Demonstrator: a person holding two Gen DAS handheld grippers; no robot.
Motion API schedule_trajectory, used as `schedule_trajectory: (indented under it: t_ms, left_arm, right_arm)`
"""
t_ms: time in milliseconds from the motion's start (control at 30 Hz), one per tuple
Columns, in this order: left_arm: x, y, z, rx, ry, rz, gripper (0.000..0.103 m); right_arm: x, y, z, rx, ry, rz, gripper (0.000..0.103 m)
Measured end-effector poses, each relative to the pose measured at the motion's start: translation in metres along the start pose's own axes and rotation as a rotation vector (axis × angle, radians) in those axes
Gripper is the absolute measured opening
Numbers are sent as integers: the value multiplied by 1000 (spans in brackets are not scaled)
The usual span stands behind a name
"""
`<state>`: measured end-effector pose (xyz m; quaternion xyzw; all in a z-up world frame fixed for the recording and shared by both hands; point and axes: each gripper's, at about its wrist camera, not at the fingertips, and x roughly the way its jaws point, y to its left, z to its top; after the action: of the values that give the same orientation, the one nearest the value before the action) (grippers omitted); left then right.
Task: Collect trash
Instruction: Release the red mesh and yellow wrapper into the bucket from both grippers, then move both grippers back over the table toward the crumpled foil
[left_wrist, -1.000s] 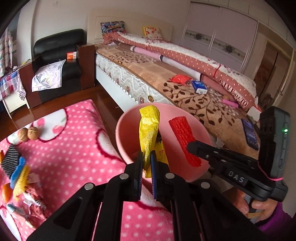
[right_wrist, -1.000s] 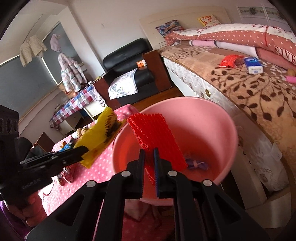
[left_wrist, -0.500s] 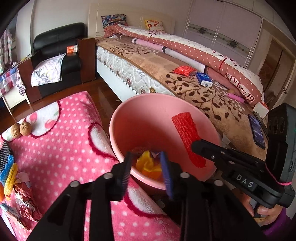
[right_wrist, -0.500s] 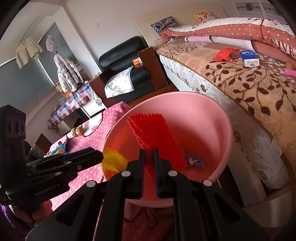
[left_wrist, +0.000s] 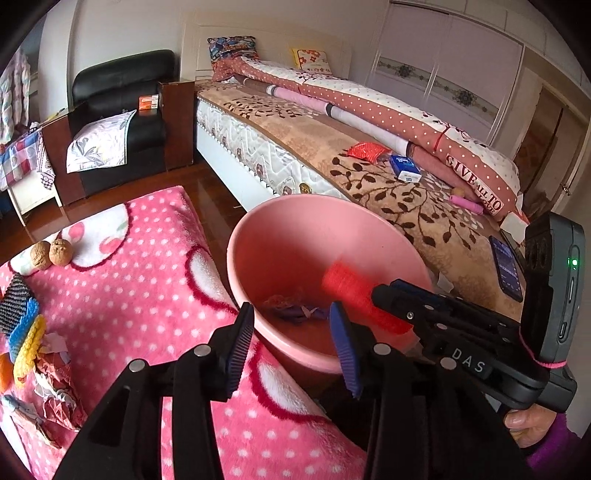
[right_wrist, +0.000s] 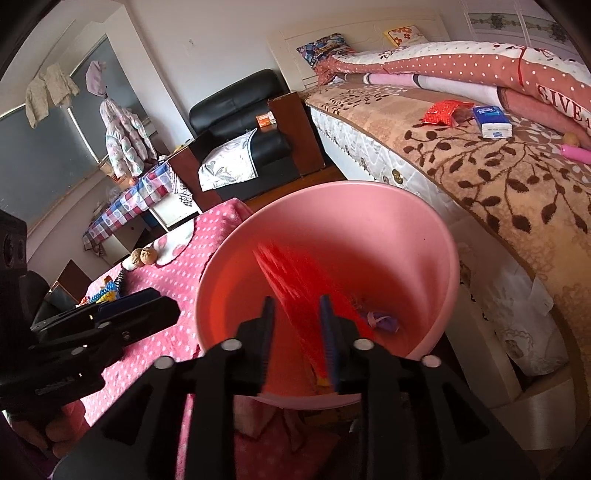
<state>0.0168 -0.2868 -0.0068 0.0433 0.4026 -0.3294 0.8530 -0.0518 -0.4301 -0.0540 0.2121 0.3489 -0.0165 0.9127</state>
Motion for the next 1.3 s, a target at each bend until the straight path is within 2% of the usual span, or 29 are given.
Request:
schedule_trajectory:
  t_ms: [367,600,833,1000,1133,1300]
  left_arm:
    - [-22,18,-11,-46,-34,40,42]
    - [-46,43,-26,-90,-56,104,42]
    - [-80,80,-46,-138,-87,226,42]
    - [-105,116,-71,-206,-102,332,42]
    - [-120,152,-97,-300,-76,405,42]
    - [-127,190,-119,-484,-54,409,42]
  right_arm:
    - [-13,22,-4,-43,-26,34,29]
    - [-10,47,-9,-77,-14,88,29]
    - [-8,75,-17,-126,7,141,29]
    - [-6,97,-25,-169,27,178,29]
    - [-1,114,-32,-201,53,199,29]
    - [7,131,-41,-237,94,231,29]
